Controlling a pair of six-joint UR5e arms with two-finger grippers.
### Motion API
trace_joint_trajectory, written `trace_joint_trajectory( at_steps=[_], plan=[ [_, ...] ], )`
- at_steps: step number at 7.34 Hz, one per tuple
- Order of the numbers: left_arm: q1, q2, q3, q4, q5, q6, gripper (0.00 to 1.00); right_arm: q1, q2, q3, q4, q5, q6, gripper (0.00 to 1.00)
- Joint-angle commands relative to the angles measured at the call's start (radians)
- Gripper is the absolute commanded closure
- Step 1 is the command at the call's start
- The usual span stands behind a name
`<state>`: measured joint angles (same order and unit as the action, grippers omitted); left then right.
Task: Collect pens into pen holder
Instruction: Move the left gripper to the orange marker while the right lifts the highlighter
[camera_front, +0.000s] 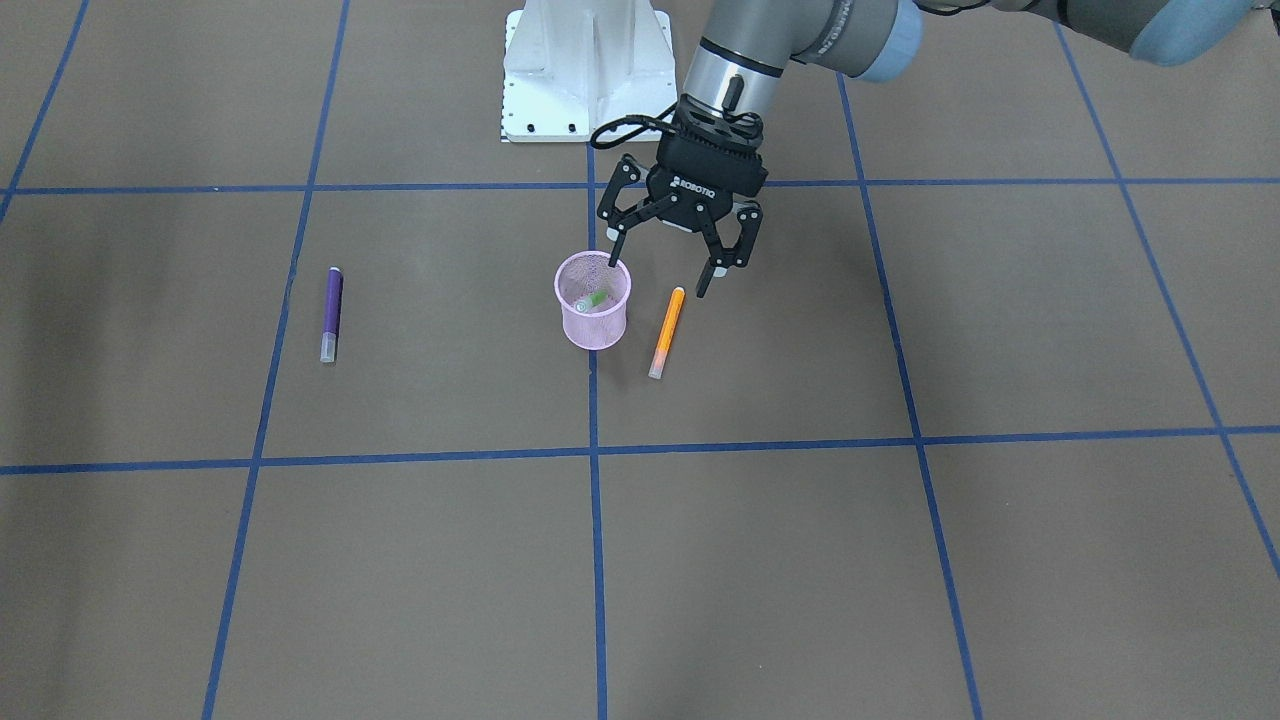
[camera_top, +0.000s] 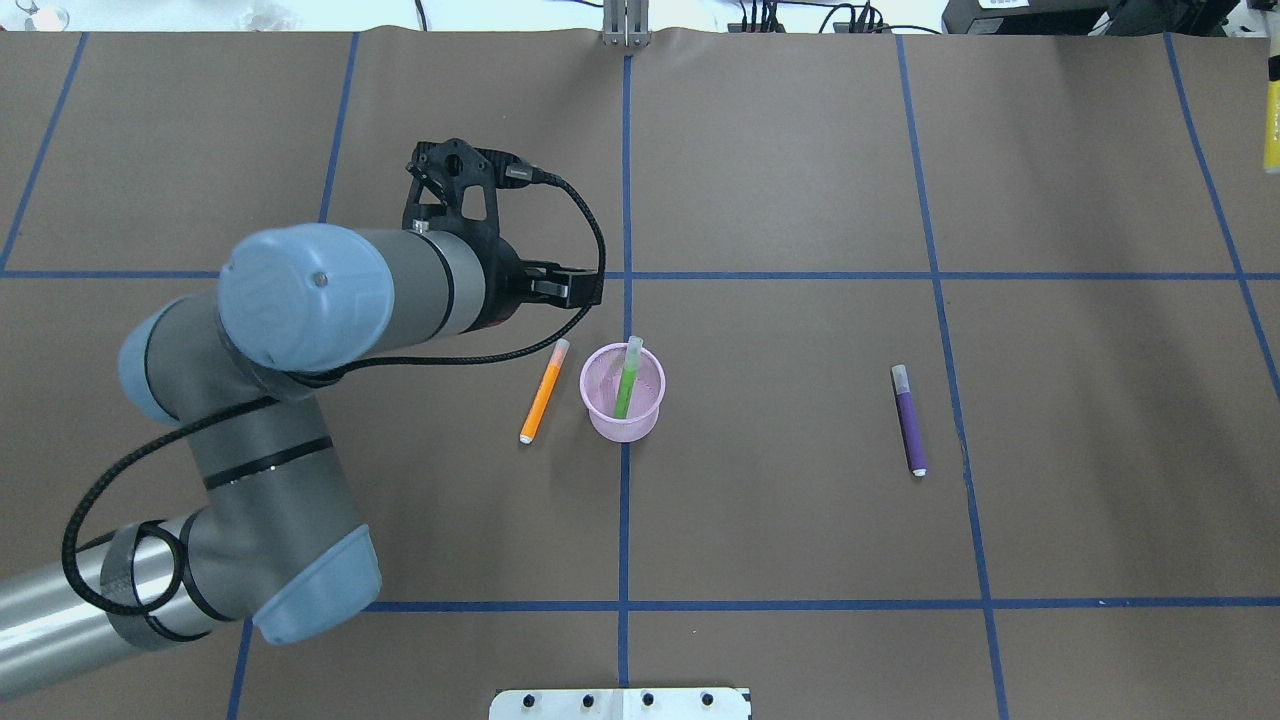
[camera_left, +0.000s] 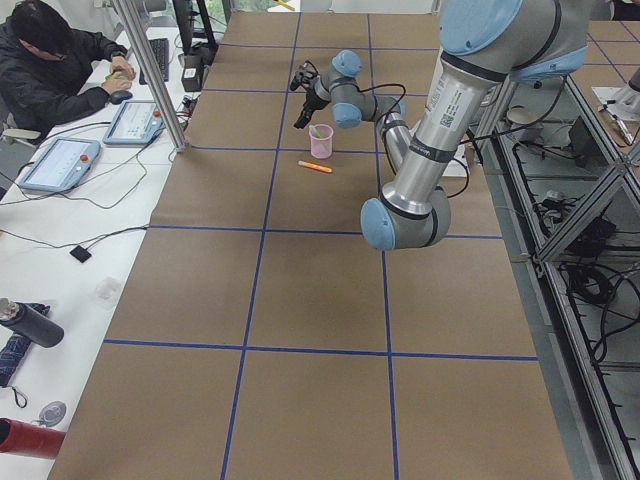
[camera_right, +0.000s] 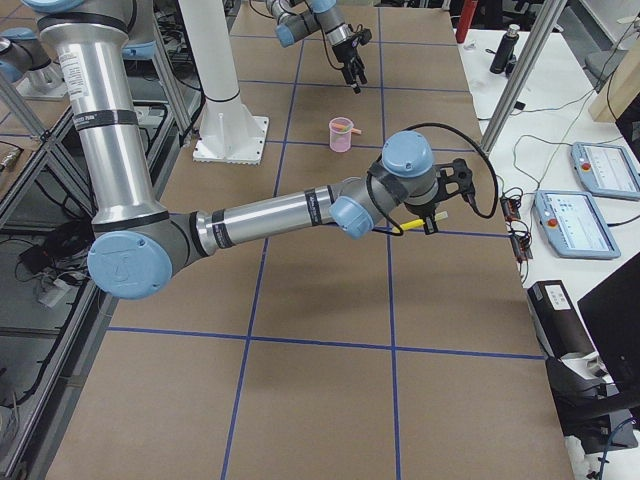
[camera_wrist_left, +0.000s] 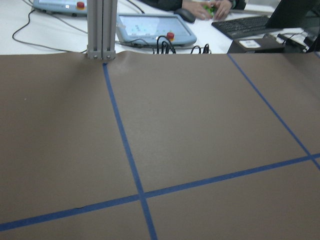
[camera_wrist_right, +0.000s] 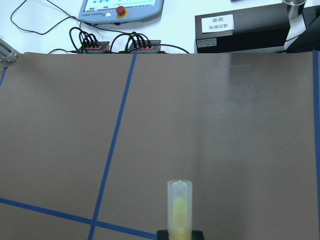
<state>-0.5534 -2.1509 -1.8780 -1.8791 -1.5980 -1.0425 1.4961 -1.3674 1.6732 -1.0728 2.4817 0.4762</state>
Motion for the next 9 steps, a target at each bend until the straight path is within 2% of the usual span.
trace_joint_trajectory(
  at_steps=[1,3,5,7,8,9],
  plan=[
    [-0.062,-0.003,0.034,0.105,-0.163,0.007,0.02,-0.020,0.033,0.045,0.032,-0.003,0.004,1.00],
    [-0.059,-0.012,0.120,0.109,-0.244,0.007,0.02,-0.080,0.036,0.040,0.190,-0.074,0.141,1.00],
    [-0.056,-0.055,0.219,0.107,-0.264,0.009,0.05,-0.178,0.034,0.043,0.322,-0.179,0.290,1.00],
    [-0.053,-0.118,0.324,0.109,-0.313,0.010,0.09,-0.261,0.036,0.042,0.375,-0.280,0.314,1.00],
    [-0.051,-0.162,0.391,0.109,-0.322,0.016,0.10,-0.286,0.039,0.042,0.376,-0.303,0.314,1.00],
    [-0.049,-0.167,0.417,0.107,-0.326,0.057,0.13,-0.302,0.056,0.036,0.376,-0.306,0.314,1.00]
  ],
)
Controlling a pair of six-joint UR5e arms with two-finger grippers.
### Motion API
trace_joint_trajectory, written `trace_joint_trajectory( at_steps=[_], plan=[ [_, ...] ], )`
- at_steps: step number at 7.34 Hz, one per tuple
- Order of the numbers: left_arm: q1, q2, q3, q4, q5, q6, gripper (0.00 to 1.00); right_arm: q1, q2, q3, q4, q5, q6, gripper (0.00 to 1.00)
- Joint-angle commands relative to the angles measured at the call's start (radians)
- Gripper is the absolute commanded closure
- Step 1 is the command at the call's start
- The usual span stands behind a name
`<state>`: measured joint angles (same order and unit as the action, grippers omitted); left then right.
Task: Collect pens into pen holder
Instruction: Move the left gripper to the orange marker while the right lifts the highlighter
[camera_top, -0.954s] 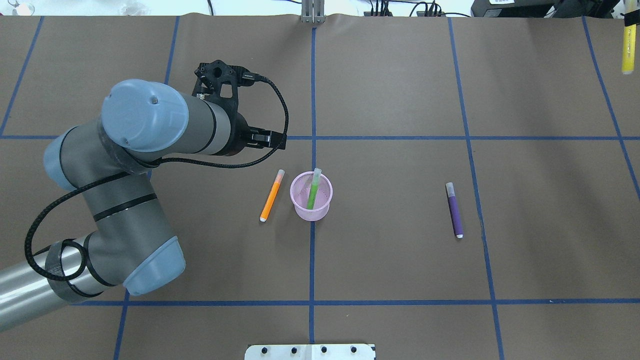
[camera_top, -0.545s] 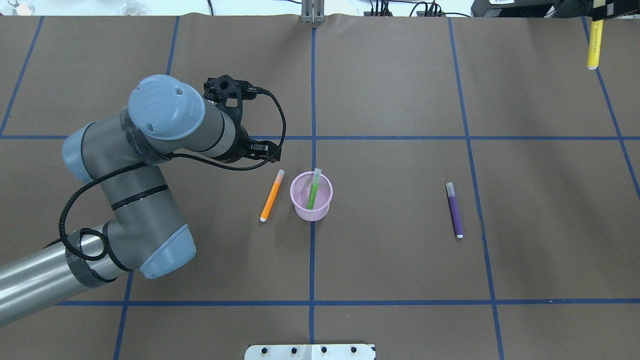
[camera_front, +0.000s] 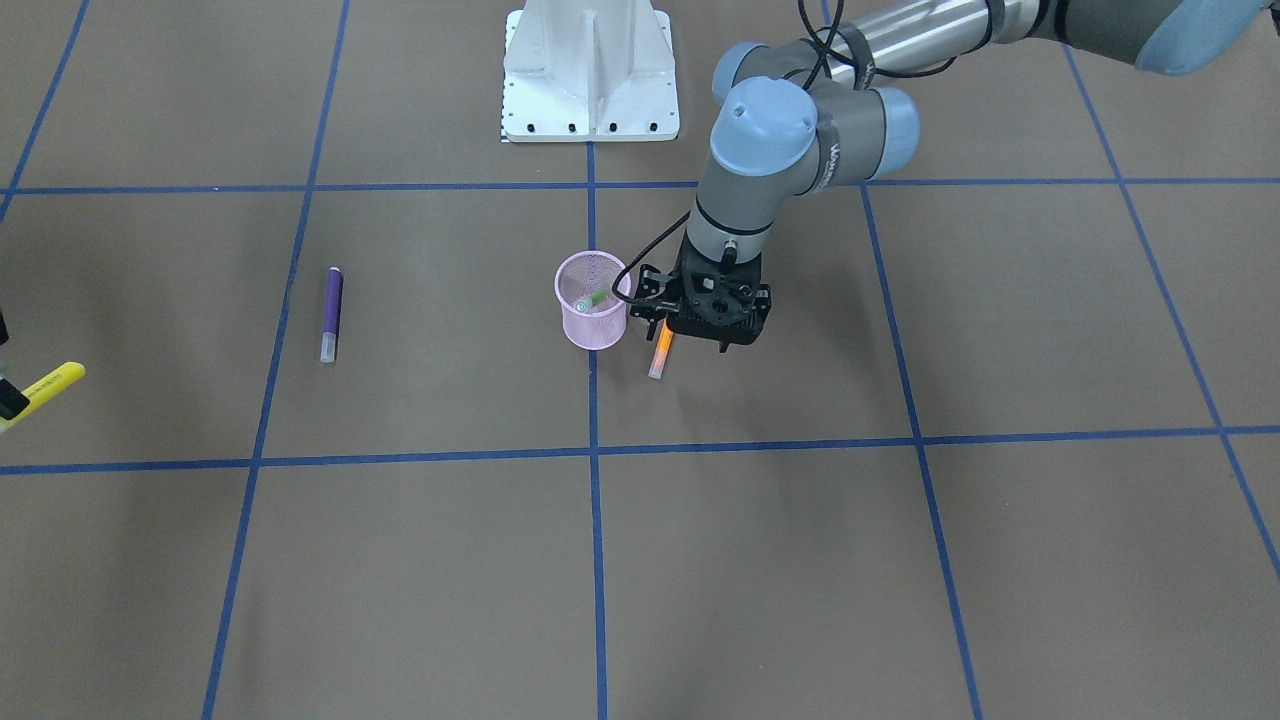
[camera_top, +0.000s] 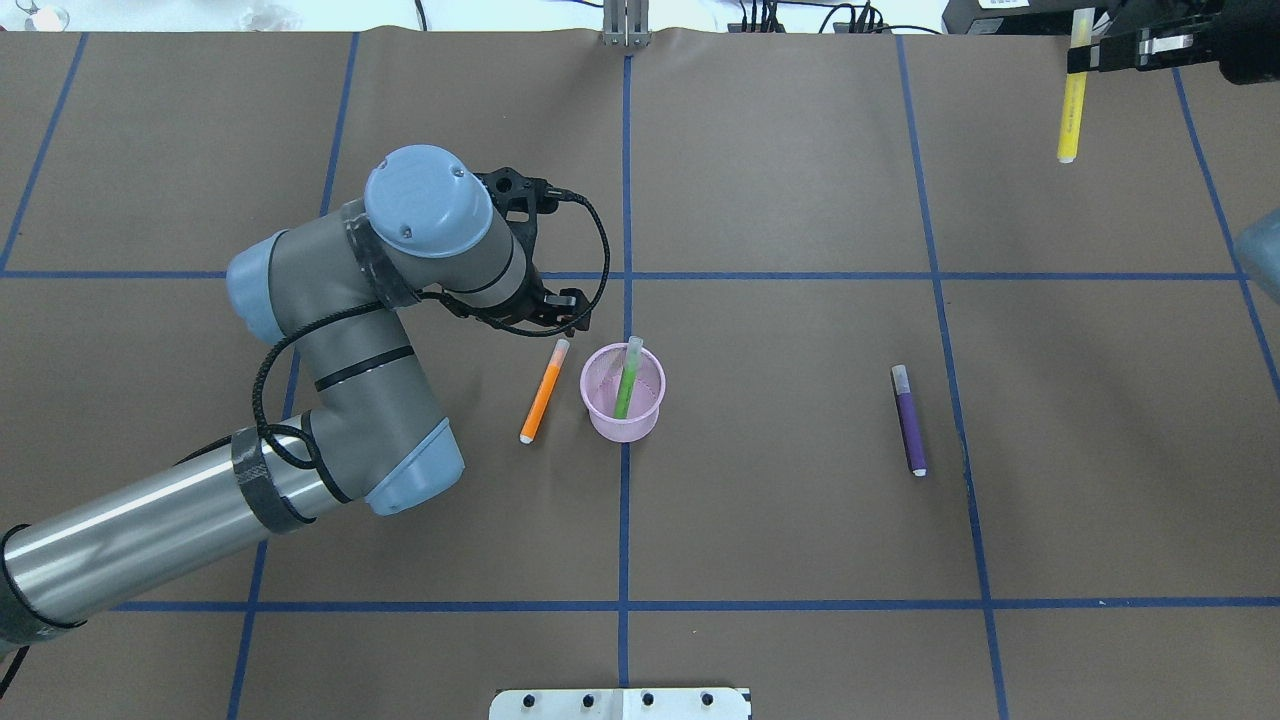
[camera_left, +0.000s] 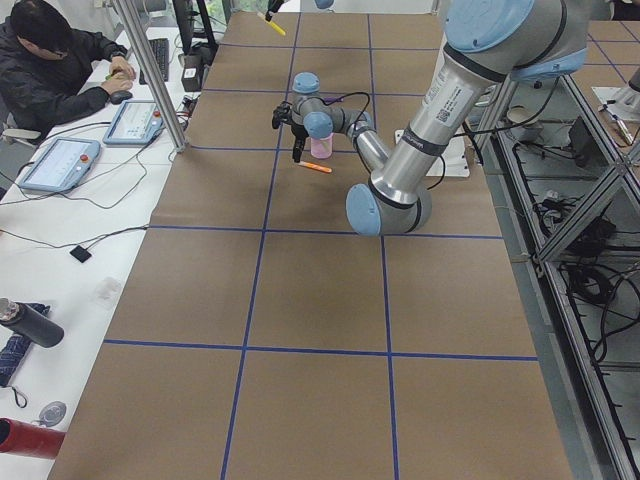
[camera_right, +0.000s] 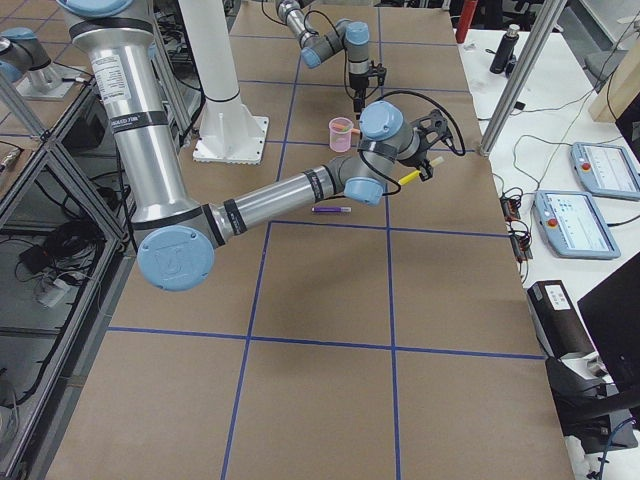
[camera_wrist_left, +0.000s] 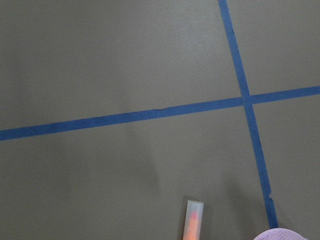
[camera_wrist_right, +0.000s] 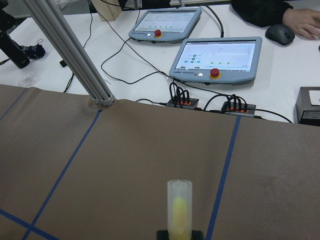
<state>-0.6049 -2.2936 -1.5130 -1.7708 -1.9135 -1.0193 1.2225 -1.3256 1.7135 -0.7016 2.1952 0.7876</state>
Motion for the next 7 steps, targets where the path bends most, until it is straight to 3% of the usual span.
trace_joint_trajectory(
  at_steps=[1,7],
  plan=[
    [0.002,-0.023,0.062,-0.001,-0.010,0.059,0.13,-0.037,0.019,-0.006,0.005,-0.032,0.002,1.00],
    [0.010,-0.021,0.099,-0.002,-0.044,0.139,0.25,-0.055,0.020,-0.012,0.004,-0.043,0.002,1.00]
  ],
)
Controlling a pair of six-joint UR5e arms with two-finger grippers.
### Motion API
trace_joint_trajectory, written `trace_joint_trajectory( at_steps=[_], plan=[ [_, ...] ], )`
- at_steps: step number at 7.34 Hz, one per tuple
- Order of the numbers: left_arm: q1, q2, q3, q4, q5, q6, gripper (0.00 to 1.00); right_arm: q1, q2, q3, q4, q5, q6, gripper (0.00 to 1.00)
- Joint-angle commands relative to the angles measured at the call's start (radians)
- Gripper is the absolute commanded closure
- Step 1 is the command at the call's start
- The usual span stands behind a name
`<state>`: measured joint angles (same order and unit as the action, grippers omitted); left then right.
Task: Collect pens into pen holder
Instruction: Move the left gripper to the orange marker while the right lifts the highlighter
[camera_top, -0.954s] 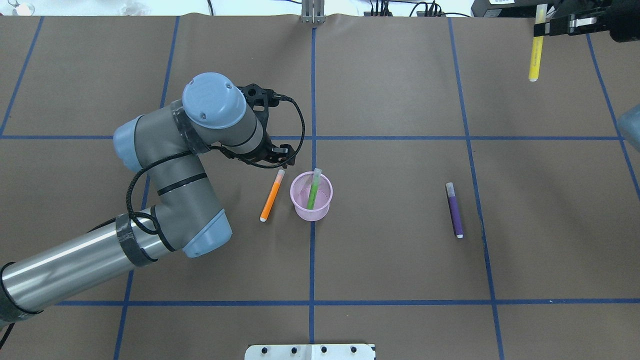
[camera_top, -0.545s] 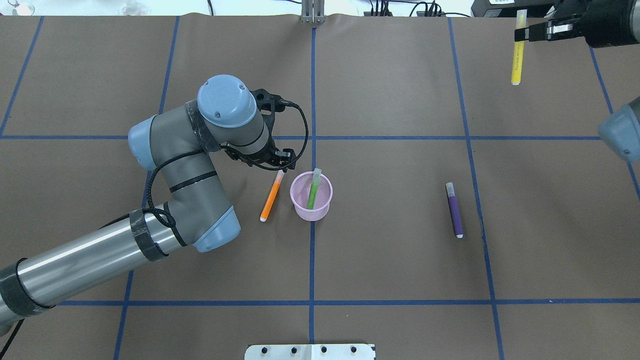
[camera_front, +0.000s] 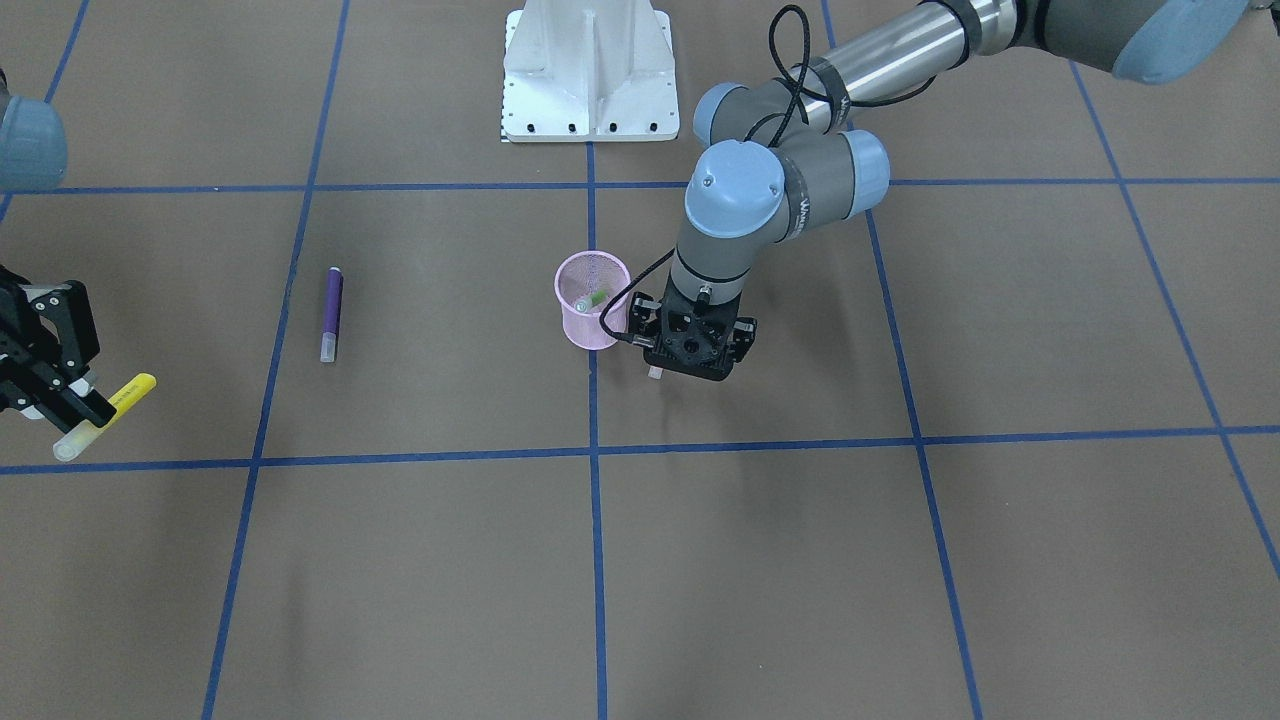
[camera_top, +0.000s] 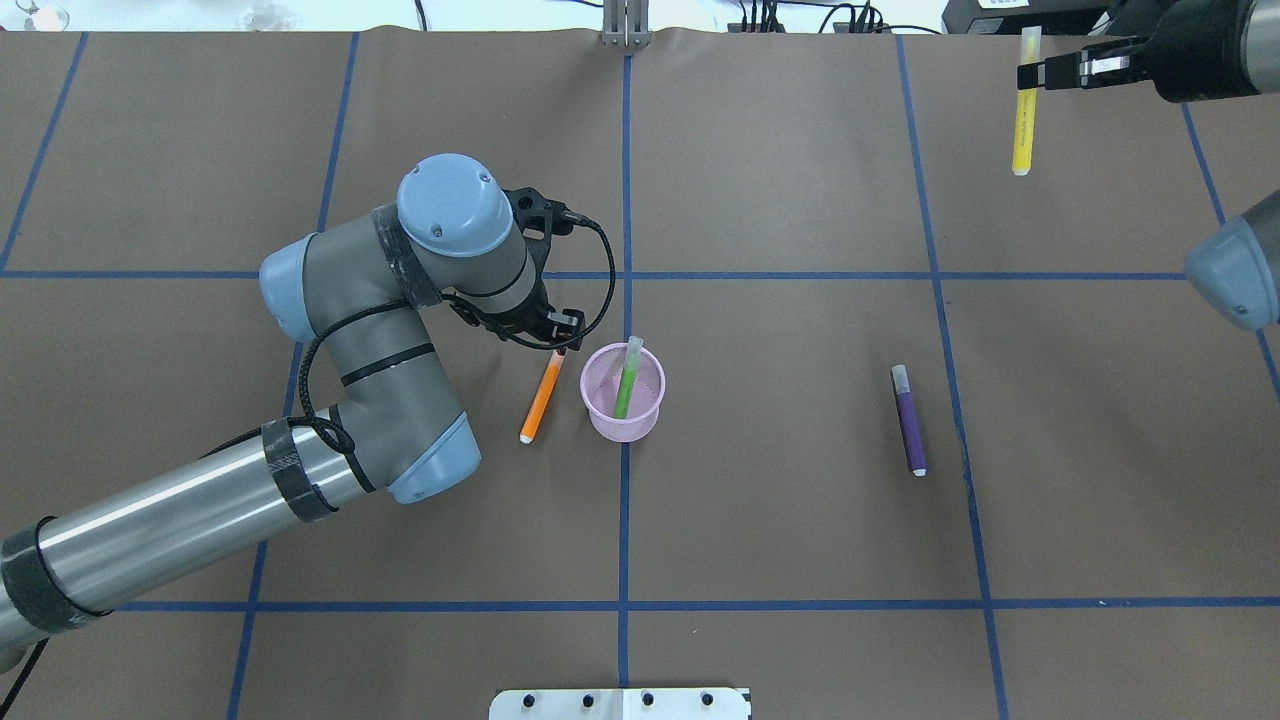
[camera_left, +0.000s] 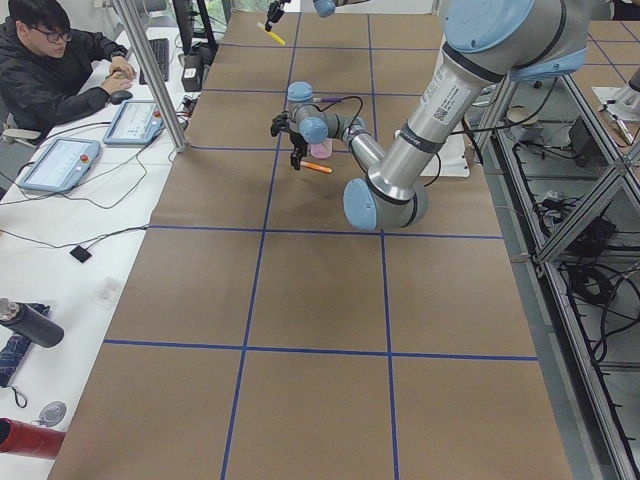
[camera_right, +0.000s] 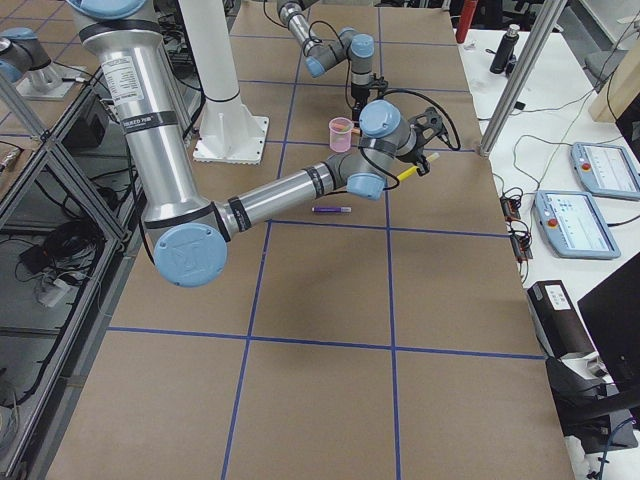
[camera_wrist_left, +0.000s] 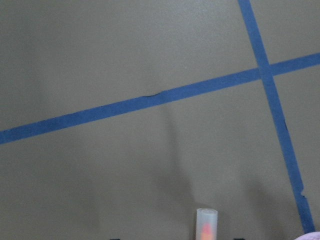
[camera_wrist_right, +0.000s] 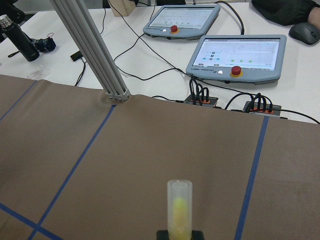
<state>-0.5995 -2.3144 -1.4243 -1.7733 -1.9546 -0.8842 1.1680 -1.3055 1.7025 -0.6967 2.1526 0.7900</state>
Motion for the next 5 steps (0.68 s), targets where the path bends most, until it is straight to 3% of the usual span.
trace_joint_trajectory(
  at_steps=[1,5],
  plan=[
    [0.006,-0.002,0.013,0.000,-0.013,0.004,0.25,-0.001,-0.001,-0.001,-0.001,0.000,0.000,1.00],
    [0.024,-0.003,0.022,0.000,-0.013,0.004,0.29,-0.001,-0.001,-0.001,-0.001,0.000,0.000,1.00]
  ],
)
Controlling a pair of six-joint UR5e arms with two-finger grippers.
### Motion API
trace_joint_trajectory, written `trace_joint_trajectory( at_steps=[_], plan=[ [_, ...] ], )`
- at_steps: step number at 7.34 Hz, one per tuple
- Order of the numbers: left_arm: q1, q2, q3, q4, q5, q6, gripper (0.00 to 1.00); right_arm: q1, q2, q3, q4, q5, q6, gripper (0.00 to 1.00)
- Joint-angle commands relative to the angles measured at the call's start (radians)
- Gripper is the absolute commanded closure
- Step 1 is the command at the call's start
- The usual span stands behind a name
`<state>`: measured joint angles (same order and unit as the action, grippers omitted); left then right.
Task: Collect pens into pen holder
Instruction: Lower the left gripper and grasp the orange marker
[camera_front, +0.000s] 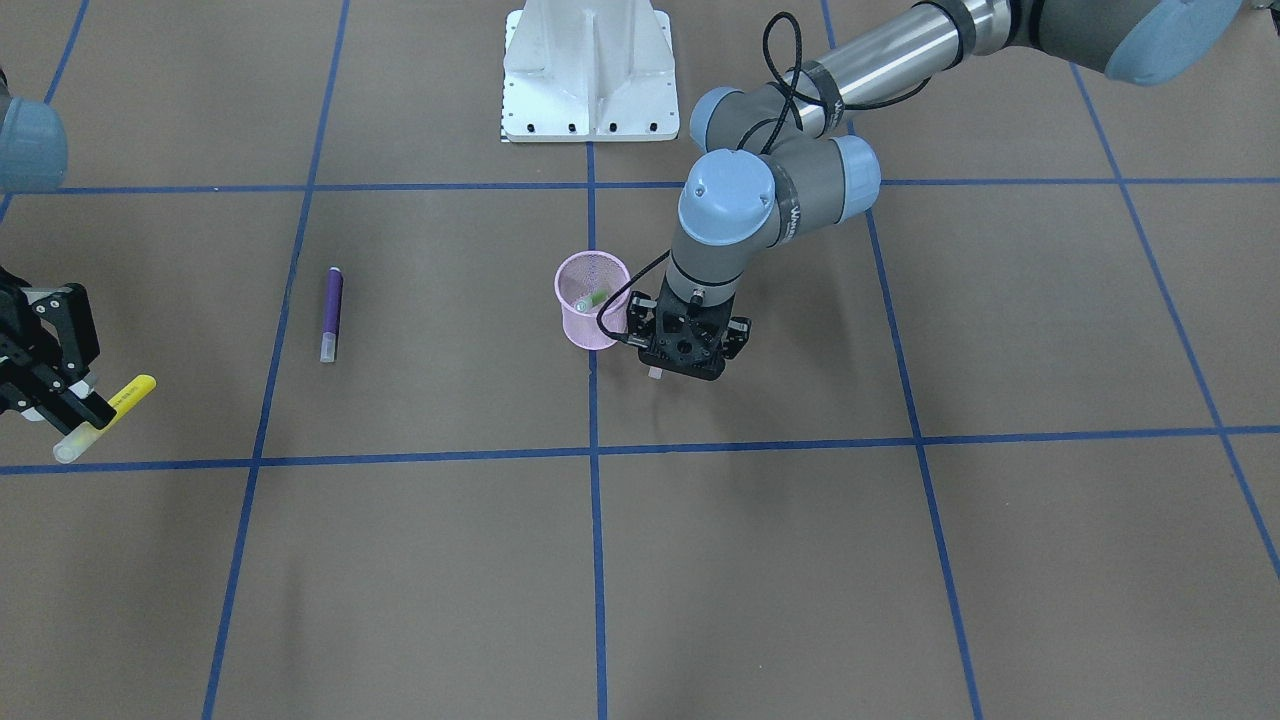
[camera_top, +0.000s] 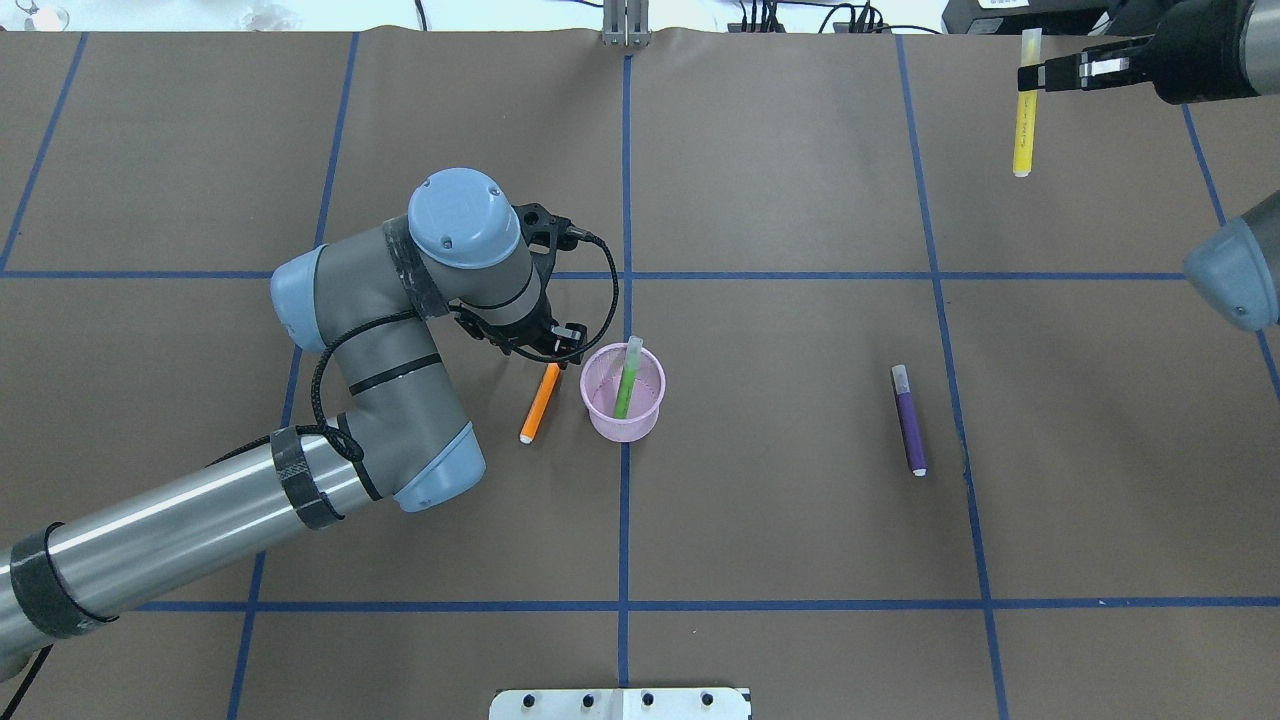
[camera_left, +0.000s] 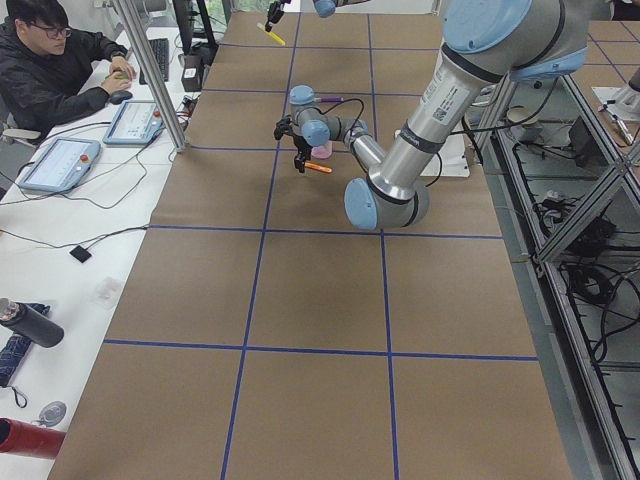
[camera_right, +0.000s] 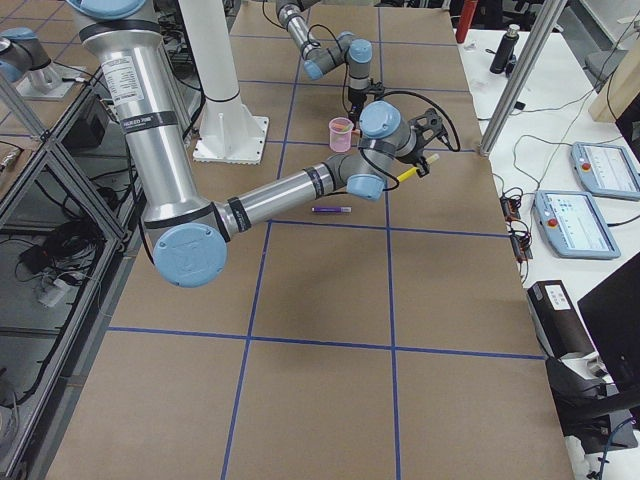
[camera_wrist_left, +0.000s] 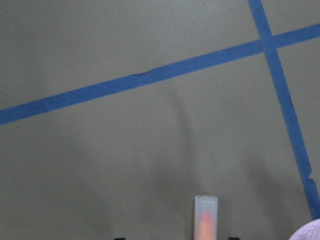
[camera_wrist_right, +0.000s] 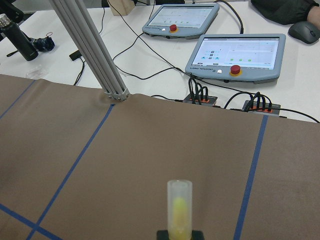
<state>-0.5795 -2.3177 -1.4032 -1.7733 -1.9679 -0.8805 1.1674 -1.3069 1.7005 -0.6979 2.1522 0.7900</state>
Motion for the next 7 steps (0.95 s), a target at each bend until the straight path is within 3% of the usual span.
trace_joint_trajectory(
  at_steps=[1,7],
  plan=[
    [0.007,-0.002,0.001,0.000,0.000,0.000,0.29,-0.002,0.000,-0.001,0.000,-0.002,0.000,1.00],
    [0.023,-0.005,0.013,-0.008,0.001,-0.005,0.39,0.000,0.000,-0.002,-0.002,-0.002,0.000,1.00]
  ],
)
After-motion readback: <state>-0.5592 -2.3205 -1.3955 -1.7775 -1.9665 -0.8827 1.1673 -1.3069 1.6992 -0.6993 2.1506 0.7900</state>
